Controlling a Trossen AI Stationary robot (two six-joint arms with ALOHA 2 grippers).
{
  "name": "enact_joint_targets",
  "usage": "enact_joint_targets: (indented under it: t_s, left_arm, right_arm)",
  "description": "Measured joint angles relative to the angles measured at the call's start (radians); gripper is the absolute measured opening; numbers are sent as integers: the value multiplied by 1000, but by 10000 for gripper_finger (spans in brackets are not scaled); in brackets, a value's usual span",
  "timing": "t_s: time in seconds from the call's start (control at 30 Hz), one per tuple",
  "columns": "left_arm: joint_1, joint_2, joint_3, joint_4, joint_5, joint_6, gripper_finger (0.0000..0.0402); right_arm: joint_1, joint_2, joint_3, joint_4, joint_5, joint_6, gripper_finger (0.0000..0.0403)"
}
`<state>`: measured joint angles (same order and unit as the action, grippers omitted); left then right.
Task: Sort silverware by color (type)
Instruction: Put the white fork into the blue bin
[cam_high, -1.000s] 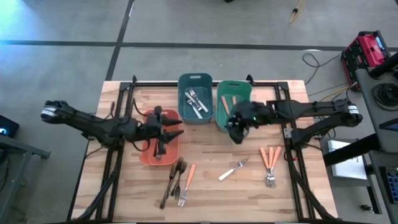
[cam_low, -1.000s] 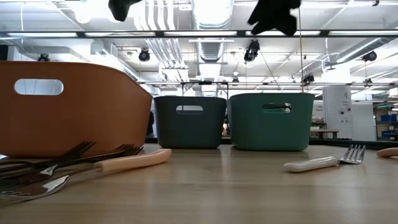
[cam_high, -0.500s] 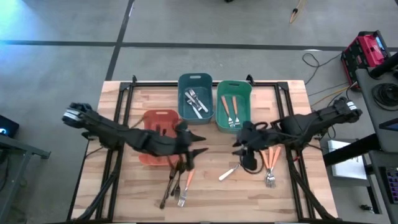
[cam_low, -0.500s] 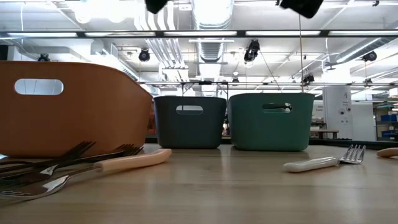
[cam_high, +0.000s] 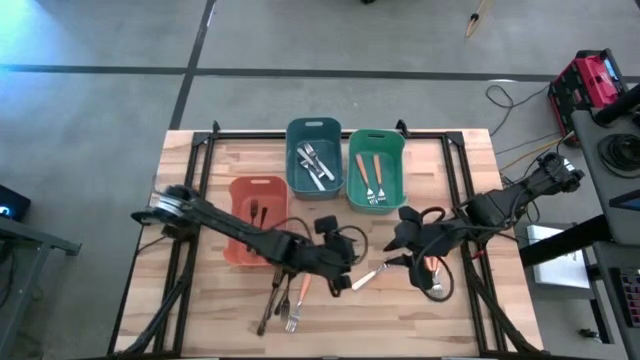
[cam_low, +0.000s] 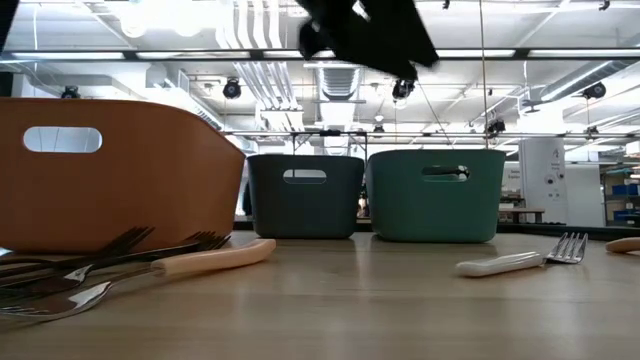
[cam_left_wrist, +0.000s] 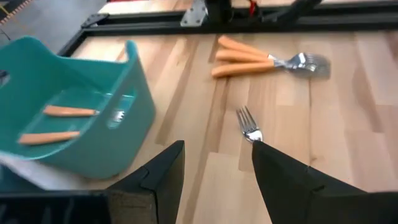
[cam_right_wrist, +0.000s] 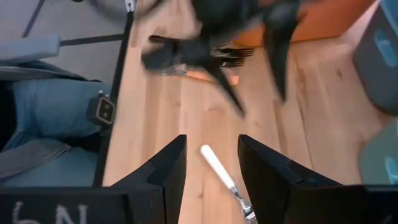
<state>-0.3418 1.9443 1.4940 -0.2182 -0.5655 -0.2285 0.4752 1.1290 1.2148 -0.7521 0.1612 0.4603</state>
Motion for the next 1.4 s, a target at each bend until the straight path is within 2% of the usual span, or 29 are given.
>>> enact_joint_targets:
  t_s: [0.33,0.6,0.83,1.03,1.2,1.4]
  left_arm:
    - [-11,239,117,-3,1,0,172]
    - [-10,258,118,50,96,-83,213]
    - [-13,311,116,112,103,-89,252]
    - [-22,346,114,185,117,-45,256]
    - [-18,362,114,235,196,-43,256]
    - [3,411,114,274,184,-39,256]
  right_arm:
    - [1,1,-5,2,26,2,142]
    - [1,1,-7,6,52,3,137]
    - [1,1,-11,10,52,14,143]
    - [1,2,-35,10,66,14,144]
    - [1,2,-63,10,74,44,144]
    - [1,2,-92,9,74,64,144]
